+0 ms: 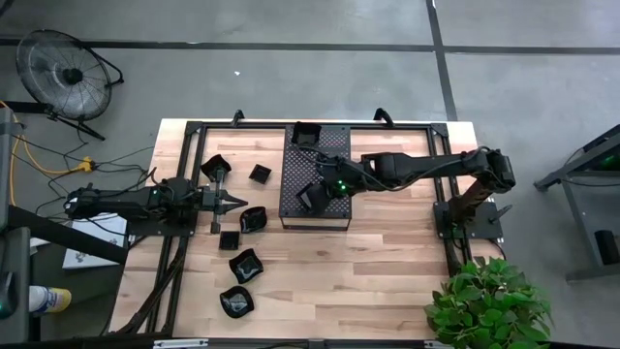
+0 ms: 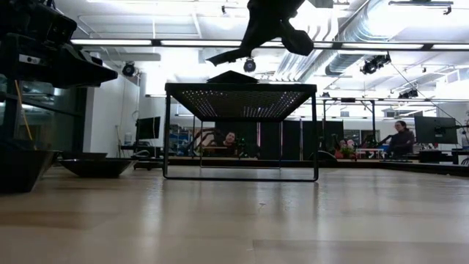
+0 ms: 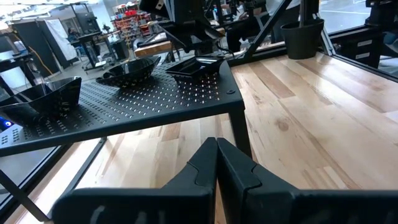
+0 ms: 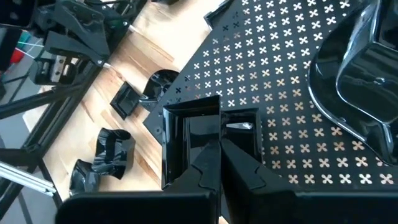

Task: Pick & Place Mini shaped plates
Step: Stack the black square shape plate on top of the other black square shape plate on the shelf, then stack the black distorted square plate on top of the other black distorted square plate on the shelf

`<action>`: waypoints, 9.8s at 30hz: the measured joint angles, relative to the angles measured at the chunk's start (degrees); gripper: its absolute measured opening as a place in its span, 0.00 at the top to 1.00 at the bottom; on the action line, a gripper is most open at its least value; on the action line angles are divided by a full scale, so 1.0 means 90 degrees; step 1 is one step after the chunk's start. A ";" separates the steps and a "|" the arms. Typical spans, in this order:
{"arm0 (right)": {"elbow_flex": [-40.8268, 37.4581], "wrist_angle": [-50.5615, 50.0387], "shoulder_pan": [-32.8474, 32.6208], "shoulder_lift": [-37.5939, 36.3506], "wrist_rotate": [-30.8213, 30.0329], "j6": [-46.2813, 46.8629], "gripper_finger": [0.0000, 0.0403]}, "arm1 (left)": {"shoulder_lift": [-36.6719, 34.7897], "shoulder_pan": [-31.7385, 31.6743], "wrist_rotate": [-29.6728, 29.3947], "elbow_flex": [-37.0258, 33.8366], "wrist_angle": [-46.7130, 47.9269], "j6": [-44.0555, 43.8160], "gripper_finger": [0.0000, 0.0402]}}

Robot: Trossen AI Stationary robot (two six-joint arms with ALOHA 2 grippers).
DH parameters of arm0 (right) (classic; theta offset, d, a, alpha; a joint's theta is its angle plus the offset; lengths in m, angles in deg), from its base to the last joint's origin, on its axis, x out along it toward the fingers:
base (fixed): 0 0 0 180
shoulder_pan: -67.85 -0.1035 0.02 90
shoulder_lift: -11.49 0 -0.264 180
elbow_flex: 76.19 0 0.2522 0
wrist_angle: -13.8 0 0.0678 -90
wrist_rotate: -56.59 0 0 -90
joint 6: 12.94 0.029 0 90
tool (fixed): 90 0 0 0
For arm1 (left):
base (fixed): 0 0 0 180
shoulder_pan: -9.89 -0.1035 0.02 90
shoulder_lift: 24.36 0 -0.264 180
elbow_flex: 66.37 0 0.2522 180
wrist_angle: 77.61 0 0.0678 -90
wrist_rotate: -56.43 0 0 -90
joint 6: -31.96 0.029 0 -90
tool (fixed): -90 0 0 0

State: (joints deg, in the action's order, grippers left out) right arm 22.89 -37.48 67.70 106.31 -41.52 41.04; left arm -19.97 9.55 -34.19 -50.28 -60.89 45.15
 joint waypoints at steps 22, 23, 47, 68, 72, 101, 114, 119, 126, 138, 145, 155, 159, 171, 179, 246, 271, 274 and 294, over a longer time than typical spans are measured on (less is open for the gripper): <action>-0.1214 0.1111 -0.0212 -0.0655 -0.0044 -0.0116 1.00 | -0.0001 -0.0002 0.0002 0.0000 -0.0002 0.0001 1.00; -0.1396 0.1322 -0.0215 -0.0755 -0.0073 -0.0132 1.00 | -0.0001 -0.0002 0.0000 0.0000 0.0000 -0.0001 1.00; -0.2047 0.2246 0.0633 -0.1008 0.2020 0.0223 1.00 | 0.0000 0.0000 0.0005 0.0000 -0.0001 0.0001 1.00; -0.2047 0.2388 0.0814 -0.0651 0.2043 0.0562 1.00 | 0.0000 -0.0002 0.0004 0.0000 0.0000 0.0000 1.00; -0.2047 0.2201 0.0814 -0.0653 0.2022 0.0508 1.00 | 0.0000 -0.0001 0.0003 0.0000 0.0000 0.0000 1.00; -0.2047 0.2199 0.0853 -0.0610 0.1855 0.0305 0.89 | 0.0002 -0.0002 0.0002 0.0000 0.0000 0.0001 1.00; -0.2047 0.2218 0.0863 -0.0720 0.1798 0.0160 0.78 | -0.0001 0.0000 0.0002 0.0000 0.0000 -0.0001 1.00; -0.2047 0.2176 0.0831 -0.0882 0.1798 0.0036 0.77 | 0.0001 0.0000 0.0002 0.0000 0.0000 -0.0002 1.00; -0.2047 0.1826 0.0740 -0.1005 0.1850 -0.0165 0.81 | 0.0002 -0.0001 0.0002 0.0000 0.0000 -0.0002 1.00; -0.2052 0.1725 0.0635 -0.1003 0.1932 -0.0622 0.98 | -0.0001 0.0000 0.0002 0.0000 0.0000 -0.0002 1.00; -0.2052 0.1722 0.0635 -0.1003 0.1767 -0.0715 0.99 | -0.0001 -0.0002 0.0002 0.0000 0.0000 0.0000 1.00; -0.2052 0.1877 0.0635 -0.0780 0.1701 -0.0717 1.00 | -0.0001 0.0000 0.0002 0.0000 0.0000 0.0001 1.00; -0.2052 0.1906 0.0634 -0.0775 0.1701 -0.0719 1.00 | -0.0001 -0.0002 0.0004 0.0000 0.0000 0.0000 1.00; -0.2050 0.1333 -0.0123 -0.1113 0.1422 -0.0976 1.00 | -0.0001 -0.0002 0.0005 0.0000 -0.0002 0.0001 1.00; -0.2590 0.0869 -0.1063 -0.2069 -0.0402 -0.2029 1.00 | -0.0001 0.0000 0.0005 0.0000 -0.0002 -0.0001 1.00; -0.9418 0.4328 0.0078 -0.9518 0.1118 -0.5629 1.00 | 0.0000 0.0000 0.0002 -0.0002 -0.0005 -0.0002 1.00; -0.9420 0.4335 0.0365 -0.9284 0.0853 -0.5438 1.00 | 0.0001 0.0000 0.0002 -0.0002 -0.0005 -0.0002 1.00; -0.9420 0.4335 0.0365 -0.9284 0.0851 -0.5434 1.00 | -0.0001 -0.0002 0.0002 -0.0002 -0.0005 0.0001 1.00; -0.9423 0.4335 0.0365 -0.9284 0.0851 -0.5435 0.99 | -0.0001 -0.0002 -0.0247 -0.0028 -0.0441 -0.0109 1.00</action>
State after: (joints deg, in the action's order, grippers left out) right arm -61.92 1.54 70.99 22.75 -33.86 -7.88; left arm -19.97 9.53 -36.42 -50.53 -64.86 44.17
